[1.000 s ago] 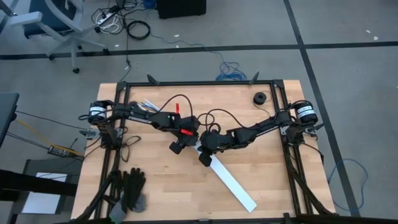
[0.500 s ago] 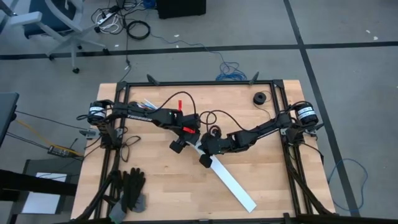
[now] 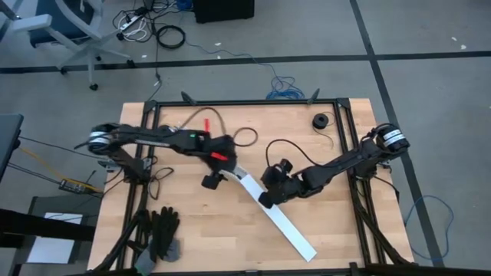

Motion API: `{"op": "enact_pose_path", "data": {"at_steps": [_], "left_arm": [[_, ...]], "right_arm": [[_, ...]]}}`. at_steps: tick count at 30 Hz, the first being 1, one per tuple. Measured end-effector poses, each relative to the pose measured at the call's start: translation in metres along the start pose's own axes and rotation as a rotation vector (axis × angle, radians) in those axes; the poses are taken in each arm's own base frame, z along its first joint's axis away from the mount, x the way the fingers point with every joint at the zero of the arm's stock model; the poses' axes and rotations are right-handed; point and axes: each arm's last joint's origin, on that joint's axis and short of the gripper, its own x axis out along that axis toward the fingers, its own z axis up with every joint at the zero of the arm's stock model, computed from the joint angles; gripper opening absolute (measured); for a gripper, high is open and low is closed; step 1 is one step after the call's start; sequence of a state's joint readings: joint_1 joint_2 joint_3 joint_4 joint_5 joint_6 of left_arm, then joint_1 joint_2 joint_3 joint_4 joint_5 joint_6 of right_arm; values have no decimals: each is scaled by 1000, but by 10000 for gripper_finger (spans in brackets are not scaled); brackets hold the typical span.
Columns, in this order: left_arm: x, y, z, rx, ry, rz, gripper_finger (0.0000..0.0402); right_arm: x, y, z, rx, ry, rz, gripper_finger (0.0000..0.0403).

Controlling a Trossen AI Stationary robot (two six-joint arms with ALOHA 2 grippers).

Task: Ziptie cables
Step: Close the white cable duct

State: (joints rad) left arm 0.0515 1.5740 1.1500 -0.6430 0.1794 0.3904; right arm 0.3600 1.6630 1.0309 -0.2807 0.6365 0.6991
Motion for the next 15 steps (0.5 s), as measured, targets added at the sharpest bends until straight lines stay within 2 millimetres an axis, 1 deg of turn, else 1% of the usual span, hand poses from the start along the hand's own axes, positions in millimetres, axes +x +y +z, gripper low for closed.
{"op": "enact_pose_path", "data": {"at_steps": [4,6,10,13,15], "left_arm": [[-31,-21,-19,-74,-158,45,218],[-39,-34,-31,-101,-240,70,218],[-37,-58,-55,-131,-343,71,218],[-29,-69,-65,-166,-373,42,218],[-24,-73,-68,-194,-374,27,218]], "right_arm": [[-6,2,-9,21,35,-18,0],[-8,5,-11,39,37,-8,0],[-19,14,-20,71,45,31,0],[-29,22,-28,124,47,53,0],[-37,27,-36,163,38,56,0]]}}
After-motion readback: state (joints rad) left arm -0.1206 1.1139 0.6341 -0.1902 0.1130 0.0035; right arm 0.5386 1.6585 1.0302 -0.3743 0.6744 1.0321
